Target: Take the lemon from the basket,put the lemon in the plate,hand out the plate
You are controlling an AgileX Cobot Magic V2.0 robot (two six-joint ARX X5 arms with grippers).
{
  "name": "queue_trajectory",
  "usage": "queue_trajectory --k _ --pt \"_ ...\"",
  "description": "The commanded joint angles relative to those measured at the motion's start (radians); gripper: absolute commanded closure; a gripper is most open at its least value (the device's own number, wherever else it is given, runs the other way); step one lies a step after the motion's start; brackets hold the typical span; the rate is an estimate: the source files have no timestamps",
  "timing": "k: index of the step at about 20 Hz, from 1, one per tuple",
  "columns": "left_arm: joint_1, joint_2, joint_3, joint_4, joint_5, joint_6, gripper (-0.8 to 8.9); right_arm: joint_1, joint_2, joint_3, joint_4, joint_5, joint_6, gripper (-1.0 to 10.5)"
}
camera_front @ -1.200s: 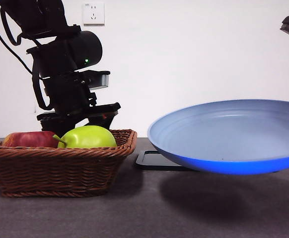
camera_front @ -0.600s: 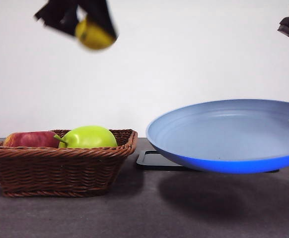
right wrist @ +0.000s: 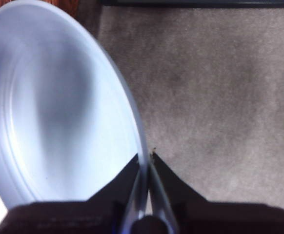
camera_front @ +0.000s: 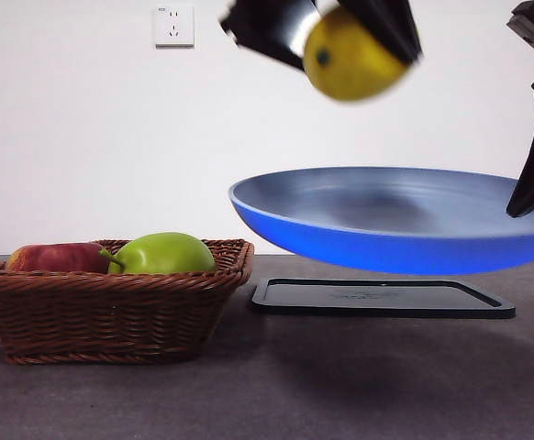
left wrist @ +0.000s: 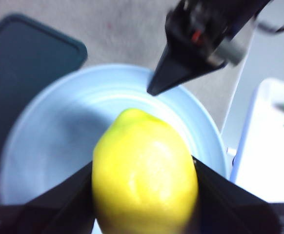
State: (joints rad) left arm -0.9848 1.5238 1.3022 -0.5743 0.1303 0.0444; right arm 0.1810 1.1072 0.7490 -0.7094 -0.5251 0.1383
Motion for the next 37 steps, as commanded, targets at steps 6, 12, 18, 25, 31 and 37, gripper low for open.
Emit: queue_trajectory --k 6,12,18,25,31,37 --pt "-0.029 0.158 0.016 0.021 -0.022 0.004 5.92 0.003 0.01 0.009 -0.006 -0.026 0.003 9.4" --pt "-0.037 0.158 0.016 0.02 -0.047 0.001 4.46 0.003 0.01 0.009 -0.016 -0.026 0.008 9.4" --pt "-0.021 0.1 0.034 -0.017 -0.047 -0.021 4.48 -0.019 0.046 0.009 -0.016 -0.019 0.082 9.4" --pt "0.035 -0.097 0.062 -0.144 -0.05 -0.017 4.51 -0.117 0.248 0.034 0.128 -0.019 0.146 9.4" --pt "0.076 -0.254 0.062 -0.222 -0.051 -0.017 4.51 -0.141 0.51 0.322 0.155 -0.018 0.153 9.4" --pt "0.077 -0.288 0.062 -0.263 -0.053 -0.018 4.51 -0.142 0.761 0.591 0.154 -0.017 0.179 9.4"
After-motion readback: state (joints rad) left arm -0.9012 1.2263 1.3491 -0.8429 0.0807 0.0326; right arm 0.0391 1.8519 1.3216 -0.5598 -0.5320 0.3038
